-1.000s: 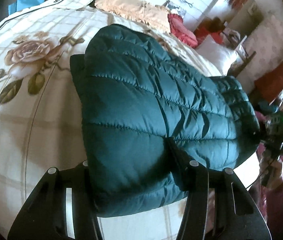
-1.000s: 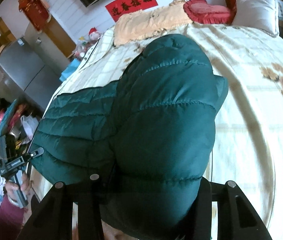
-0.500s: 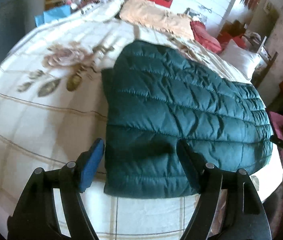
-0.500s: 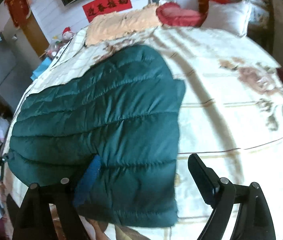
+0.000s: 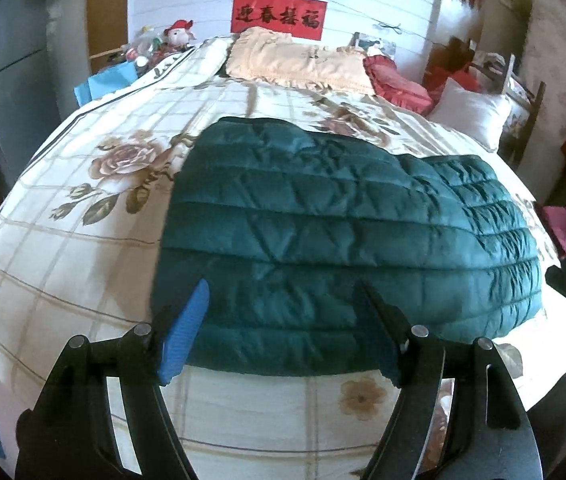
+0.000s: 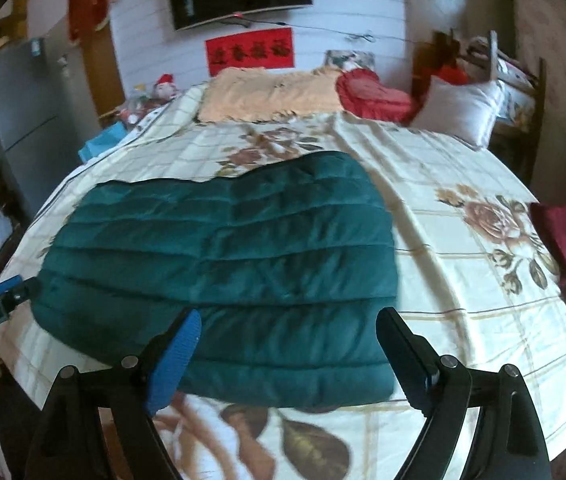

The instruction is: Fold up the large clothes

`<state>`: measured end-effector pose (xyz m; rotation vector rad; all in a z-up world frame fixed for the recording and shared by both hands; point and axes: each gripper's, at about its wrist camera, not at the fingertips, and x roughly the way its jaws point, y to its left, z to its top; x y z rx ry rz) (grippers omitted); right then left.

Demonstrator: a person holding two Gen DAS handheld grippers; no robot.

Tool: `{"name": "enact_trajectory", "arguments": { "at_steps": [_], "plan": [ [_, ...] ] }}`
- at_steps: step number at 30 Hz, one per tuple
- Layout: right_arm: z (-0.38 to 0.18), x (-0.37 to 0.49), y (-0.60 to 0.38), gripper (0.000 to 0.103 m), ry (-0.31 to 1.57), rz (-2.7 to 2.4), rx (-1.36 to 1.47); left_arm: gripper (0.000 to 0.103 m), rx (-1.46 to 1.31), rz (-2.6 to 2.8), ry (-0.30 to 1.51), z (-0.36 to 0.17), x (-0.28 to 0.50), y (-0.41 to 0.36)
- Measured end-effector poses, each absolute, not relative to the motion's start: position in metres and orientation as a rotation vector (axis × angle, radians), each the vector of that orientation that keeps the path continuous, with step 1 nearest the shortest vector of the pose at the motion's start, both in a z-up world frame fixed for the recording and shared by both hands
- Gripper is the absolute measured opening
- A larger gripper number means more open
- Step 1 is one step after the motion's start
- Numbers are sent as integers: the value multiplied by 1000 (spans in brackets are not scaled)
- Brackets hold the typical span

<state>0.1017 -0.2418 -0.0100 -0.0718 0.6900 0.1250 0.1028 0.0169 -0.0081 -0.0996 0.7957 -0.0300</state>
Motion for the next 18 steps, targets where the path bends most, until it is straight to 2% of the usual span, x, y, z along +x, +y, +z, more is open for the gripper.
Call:
{"name": "enact_trajectory", "arguments": {
  "at_steps": [18],
  "plan": [
    [-22, 80, -191, 91, 655, 112, -82, 75, -55, 18, 722, -7, 85, -17]
  ]
}}
